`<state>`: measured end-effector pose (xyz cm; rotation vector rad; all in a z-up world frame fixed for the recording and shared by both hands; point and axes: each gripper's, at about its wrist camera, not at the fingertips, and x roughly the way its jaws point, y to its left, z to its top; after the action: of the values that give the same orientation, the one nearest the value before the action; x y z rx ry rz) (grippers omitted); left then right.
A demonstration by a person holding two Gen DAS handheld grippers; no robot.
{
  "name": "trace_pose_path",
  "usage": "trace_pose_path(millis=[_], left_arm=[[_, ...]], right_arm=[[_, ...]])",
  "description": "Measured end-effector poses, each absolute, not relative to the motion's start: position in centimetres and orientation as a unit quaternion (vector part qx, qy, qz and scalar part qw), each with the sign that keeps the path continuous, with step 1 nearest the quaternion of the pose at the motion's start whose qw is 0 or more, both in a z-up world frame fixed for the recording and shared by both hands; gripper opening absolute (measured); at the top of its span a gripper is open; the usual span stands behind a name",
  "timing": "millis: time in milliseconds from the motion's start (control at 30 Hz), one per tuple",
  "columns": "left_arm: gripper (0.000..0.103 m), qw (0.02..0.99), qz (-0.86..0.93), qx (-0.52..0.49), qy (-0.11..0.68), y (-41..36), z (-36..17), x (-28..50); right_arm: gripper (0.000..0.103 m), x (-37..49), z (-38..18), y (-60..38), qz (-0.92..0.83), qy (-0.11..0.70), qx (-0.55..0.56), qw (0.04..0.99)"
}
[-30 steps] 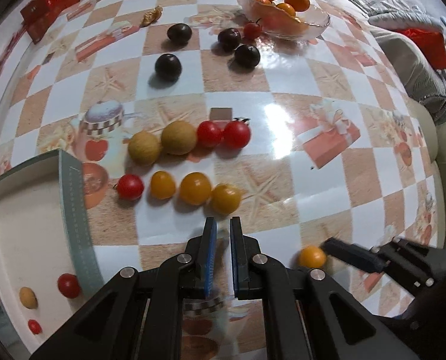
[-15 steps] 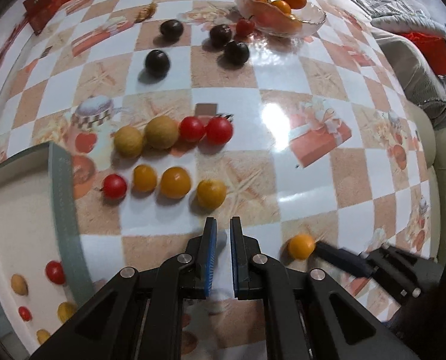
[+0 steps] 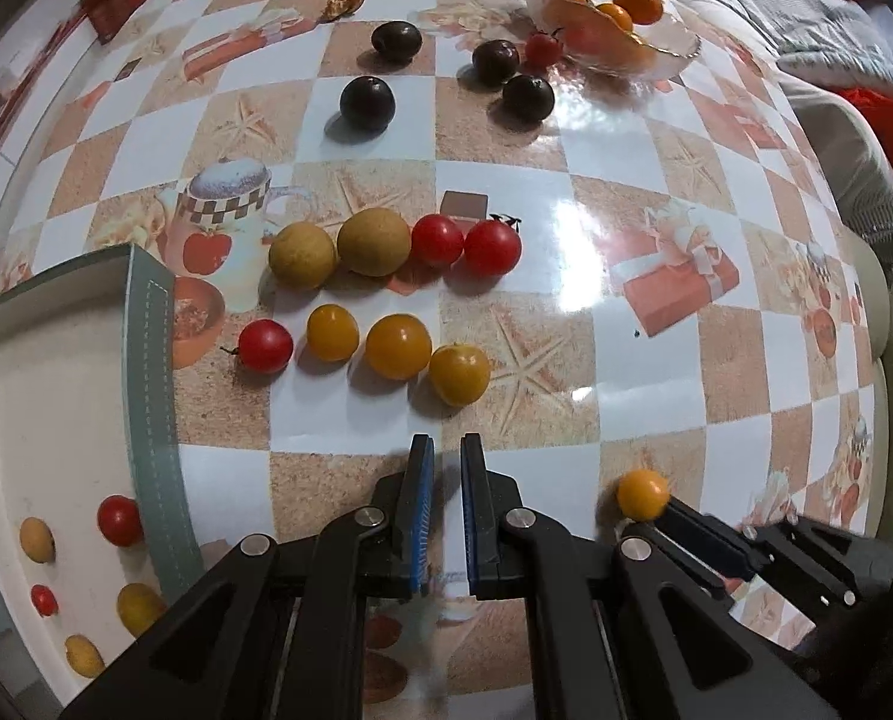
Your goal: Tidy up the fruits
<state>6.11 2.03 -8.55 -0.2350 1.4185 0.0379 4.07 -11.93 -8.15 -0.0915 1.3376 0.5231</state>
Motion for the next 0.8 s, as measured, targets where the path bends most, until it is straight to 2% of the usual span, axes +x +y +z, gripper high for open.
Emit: trace_pose_path(millis=[567, 633, 700, 733, 800], left_arm=[[0.009, 0.743, 0.081, -0.174, 0.641, 1.3, -8.7, 7.2], [0.009, 0.742, 0.063, -0.169, 0.646, 1.0, -8.9, 6.8], [0.009, 0.744, 0.056, -0.161, 0.646, 0.9, -9.0, 6.3], [0.009, 0.747, 0.055, -0.158, 0.644, 1.0, -8.9, 6.1], [0.009, 0.751, 0.054, -0.157, 0.639, 1.4, -8.9, 5.9]], right_arm=[[0.016, 4.3, -8.2, -13.9, 0.254, 0.625, -0.010, 0.738], [0.024, 4.2, -7.8, -14.1, 0.257, 0.623, -0.010, 0.739], [0.052, 4.0, -7.4, -14.2, 0.258, 0.615, -0.015, 0.744], [0.055, 3.9, -7.3, -14.3, 0.260, 0.614, -0.015, 0.746], [0.056, 3.9, -7.2, -14.2, 0.261, 0.612, -0.017, 0.746]])
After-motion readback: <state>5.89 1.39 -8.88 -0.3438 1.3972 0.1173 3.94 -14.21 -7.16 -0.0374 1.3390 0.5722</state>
